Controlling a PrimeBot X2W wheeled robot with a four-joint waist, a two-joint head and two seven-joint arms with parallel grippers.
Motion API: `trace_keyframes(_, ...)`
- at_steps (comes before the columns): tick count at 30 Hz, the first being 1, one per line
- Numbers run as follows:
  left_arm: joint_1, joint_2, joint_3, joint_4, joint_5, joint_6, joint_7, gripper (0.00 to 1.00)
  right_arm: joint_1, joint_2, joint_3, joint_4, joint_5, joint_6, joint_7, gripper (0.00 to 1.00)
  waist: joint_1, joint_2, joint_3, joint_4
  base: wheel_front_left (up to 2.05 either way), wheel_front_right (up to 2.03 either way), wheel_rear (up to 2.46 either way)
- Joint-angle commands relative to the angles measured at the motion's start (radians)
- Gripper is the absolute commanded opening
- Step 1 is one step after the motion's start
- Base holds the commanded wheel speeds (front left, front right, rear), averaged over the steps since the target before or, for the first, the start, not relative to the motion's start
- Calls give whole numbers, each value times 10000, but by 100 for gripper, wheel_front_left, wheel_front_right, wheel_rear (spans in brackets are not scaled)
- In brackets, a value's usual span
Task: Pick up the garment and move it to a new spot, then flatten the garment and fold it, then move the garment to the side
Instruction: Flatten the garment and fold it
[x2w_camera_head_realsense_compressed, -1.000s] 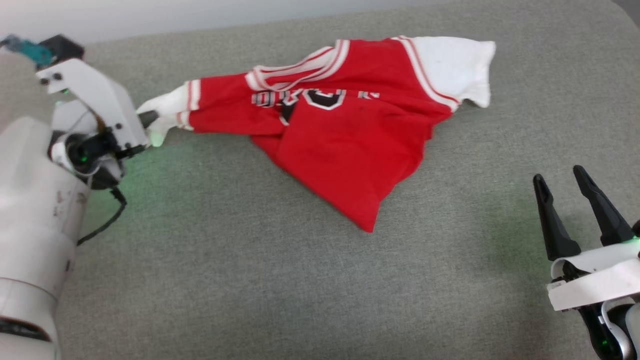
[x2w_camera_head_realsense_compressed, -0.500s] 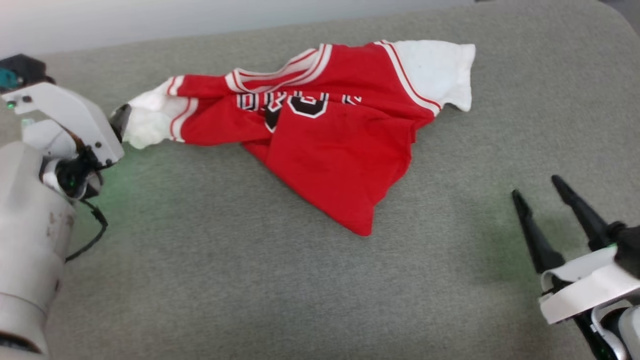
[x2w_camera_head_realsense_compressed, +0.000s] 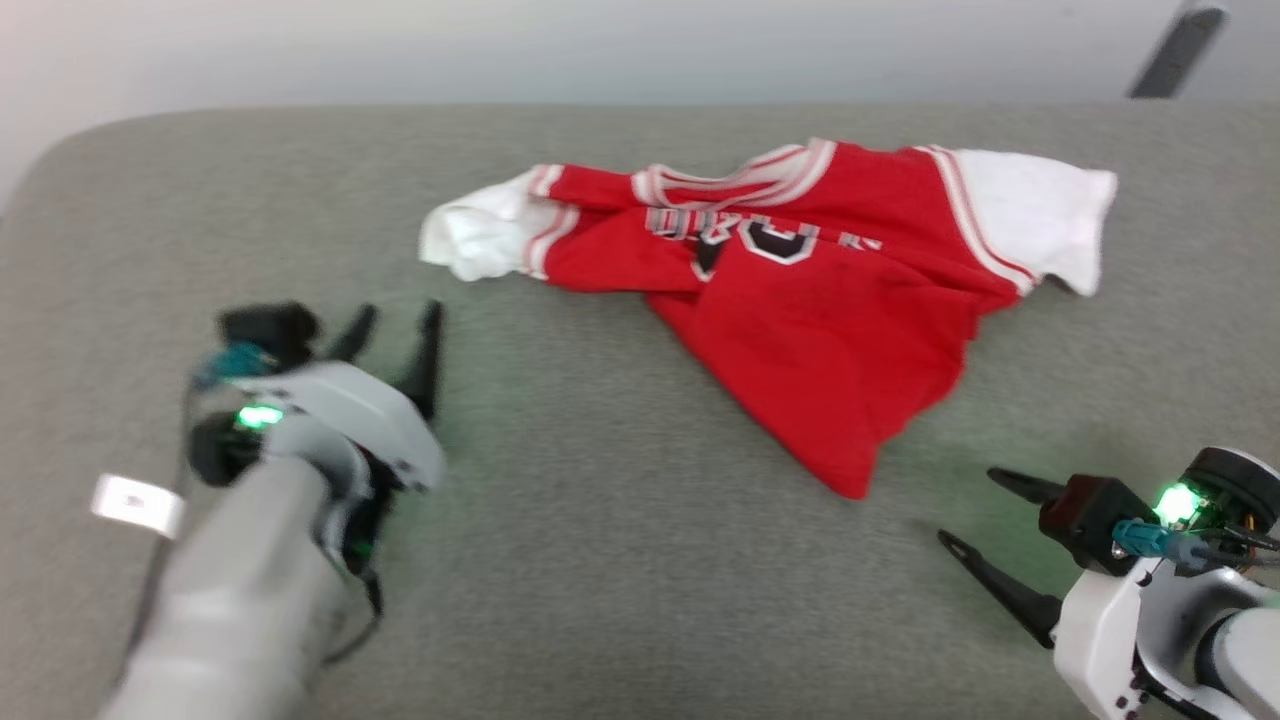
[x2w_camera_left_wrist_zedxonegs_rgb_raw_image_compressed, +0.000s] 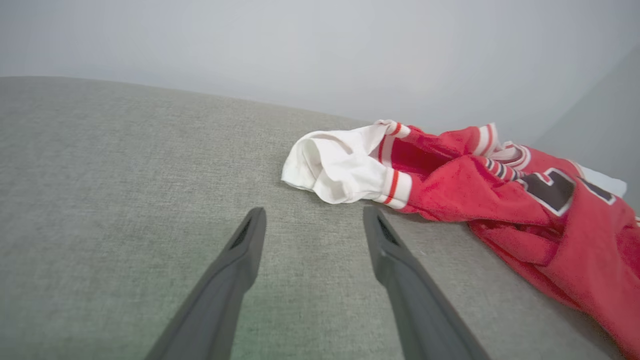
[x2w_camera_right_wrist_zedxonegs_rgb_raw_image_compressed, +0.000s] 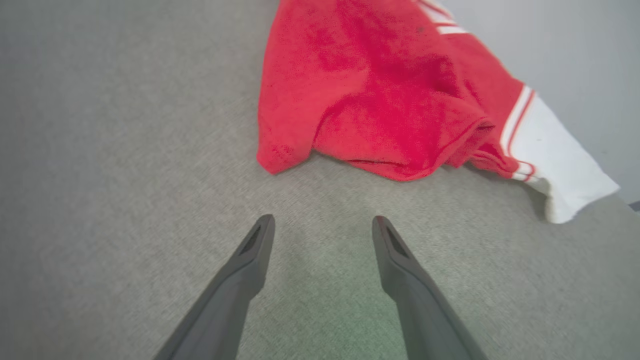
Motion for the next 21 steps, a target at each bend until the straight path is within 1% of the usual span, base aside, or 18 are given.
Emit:
trace_keyframes(1,484,-275,-145,-491,472,320,-246,100,-535,-560,807,-195,434,-16,487,100,0,0,-423,1165,0,0,0)
trace_keyframes(3,869,-341,-69,-1198,1046,806,-332,100,-1139,-1013,1496,-371,817,-14,877,100,0,0,-430,1503,0,0,0)
trace_keyframes(5,1410,-400,231,-2361,1870,1327,-344,100,-1748,-1401,2042,-407,1124,-14,1133,100,0,0,-407,1816,0,0,0)
trace_keyframes(8,2622,-537,779,-4064,3091,1850,-321,100,-2595,-1676,2707,-143,1497,-14,1330,100,0,0,-396,2219,0,0,0)
trace_keyframes(11,3632,-741,1332,-5408,4082,2041,-332,100,-3223,-1786,3350,419,1886,-14,1464,100,0,0,-387,2582,0,0,0)
trace_keyframes(14,4595,-1017,1782,-6350,4876,2114,-327,100,-3762,-1804,3980,1055,2202,-14,1535,100,0,0,-356,2901,0,0,0)
trace_keyframes(17,5247,-1302,2186,-6944,5454,1970,-328,100,-4191,-1806,4589,1768,2384,-14,1551,100,0,0,-328,3156,0,0,0)
trace_keyframes(19,5584,-1491,2434,-7128,5710,1828,-328,100,-4335,-1683,4903,2221,2569,-14,1530,100,0,0,-300,3285,0,0,0)
trace_keyframes(21,5705,-1584,2553,-7201,5821,1754,-328,100,-4387,-1624,5031,2431,2634,-14,1500,100,0,0,-286,3345,0,0,0)
